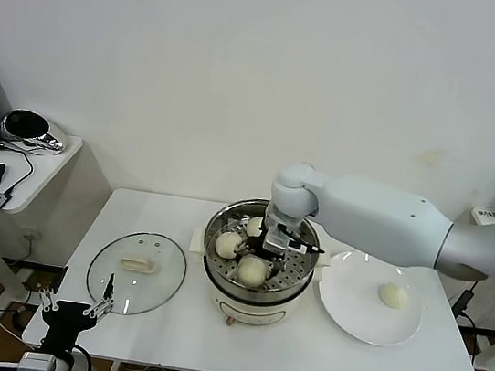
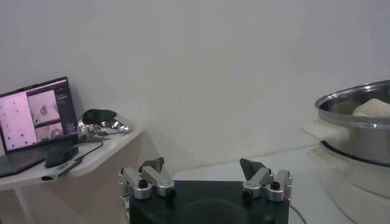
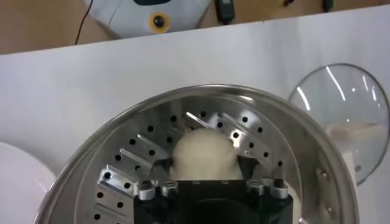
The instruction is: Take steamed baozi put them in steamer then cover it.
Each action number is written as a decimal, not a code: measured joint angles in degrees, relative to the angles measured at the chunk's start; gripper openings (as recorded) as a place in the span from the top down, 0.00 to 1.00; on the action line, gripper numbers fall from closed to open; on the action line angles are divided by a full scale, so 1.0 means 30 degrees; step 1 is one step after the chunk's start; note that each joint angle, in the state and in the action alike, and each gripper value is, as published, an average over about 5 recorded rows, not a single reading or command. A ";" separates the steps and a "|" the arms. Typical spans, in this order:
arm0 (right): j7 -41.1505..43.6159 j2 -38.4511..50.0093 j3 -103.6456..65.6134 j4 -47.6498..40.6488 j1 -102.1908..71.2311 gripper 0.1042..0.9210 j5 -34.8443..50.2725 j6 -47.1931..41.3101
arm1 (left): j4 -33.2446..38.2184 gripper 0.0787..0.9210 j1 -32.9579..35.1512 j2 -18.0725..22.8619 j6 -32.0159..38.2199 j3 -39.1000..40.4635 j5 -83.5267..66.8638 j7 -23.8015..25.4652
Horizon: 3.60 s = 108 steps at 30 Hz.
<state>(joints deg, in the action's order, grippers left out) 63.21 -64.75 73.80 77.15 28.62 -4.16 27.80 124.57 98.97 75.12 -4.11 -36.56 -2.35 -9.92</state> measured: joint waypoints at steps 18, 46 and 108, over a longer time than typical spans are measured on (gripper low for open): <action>0.0444 0.5643 -0.2531 0.1012 0.1262 0.12 0.2038 -0.8497 | -0.0016 0.12 -0.0151 -0.0561 -0.0037 0.0173 0.0028 0.0043; 0.0838 1.0433 -1.3979 -0.3999 -1.0823 0.12 -0.3864 -0.9891 | -0.0057 0.12 0.0260 -0.0505 -0.0052 0.0284 0.0455 0.0017; -0.1465 0.9046 -0.4218 0.1031 -0.0005 0.39 0.5323 -1.6721 | -0.0442 0.12 -0.0354 -0.0892 -0.0080 0.0533 0.0181 0.0018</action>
<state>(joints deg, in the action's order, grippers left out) 58.81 -37.61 61.14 80.25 28.60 11.81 -22.36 123.24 97.91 72.44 -4.35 -34.96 -1.81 -9.86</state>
